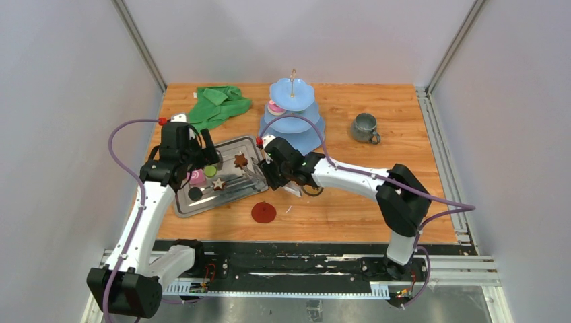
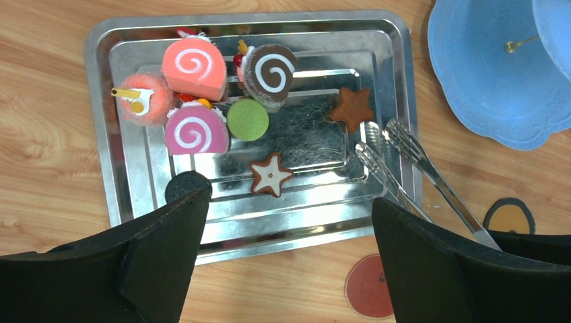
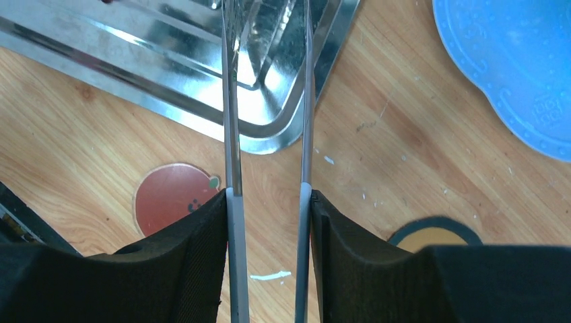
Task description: Serve the afternoon tea
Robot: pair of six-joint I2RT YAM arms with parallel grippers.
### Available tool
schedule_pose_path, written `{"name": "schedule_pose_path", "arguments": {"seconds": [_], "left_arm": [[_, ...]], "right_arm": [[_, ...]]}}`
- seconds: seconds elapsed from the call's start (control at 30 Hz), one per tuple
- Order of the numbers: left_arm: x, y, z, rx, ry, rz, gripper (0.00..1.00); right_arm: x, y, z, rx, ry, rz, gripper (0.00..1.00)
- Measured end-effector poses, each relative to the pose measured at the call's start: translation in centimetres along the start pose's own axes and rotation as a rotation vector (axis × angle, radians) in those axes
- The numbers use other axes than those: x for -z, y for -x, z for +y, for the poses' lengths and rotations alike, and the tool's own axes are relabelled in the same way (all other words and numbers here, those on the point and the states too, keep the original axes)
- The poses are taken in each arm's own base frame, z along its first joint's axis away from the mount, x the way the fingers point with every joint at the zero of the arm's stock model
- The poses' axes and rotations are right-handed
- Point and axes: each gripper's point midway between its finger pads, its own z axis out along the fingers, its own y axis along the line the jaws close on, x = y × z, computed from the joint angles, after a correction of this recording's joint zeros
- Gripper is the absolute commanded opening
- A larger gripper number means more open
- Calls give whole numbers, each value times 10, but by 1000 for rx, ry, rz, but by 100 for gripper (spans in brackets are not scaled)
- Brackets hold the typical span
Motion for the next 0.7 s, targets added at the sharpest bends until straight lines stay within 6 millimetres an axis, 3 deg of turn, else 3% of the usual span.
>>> {"name": "schedule_pose_path", "arguments": {"seconds": [0.5, 0.6, 0.7], "left_arm": [[-2, -1, 0, -1, 3, 7, 96], [-2, -1, 0, -1, 3, 7, 96], [-2, -1, 0, -1, 3, 7, 96]], "right_arm": [[-27, 15, 5, 6, 4, -11, 46], [-30, 17, 5, 7, 4, -15, 43], [-32, 16, 5, 7, 3, -10, 32]]}}
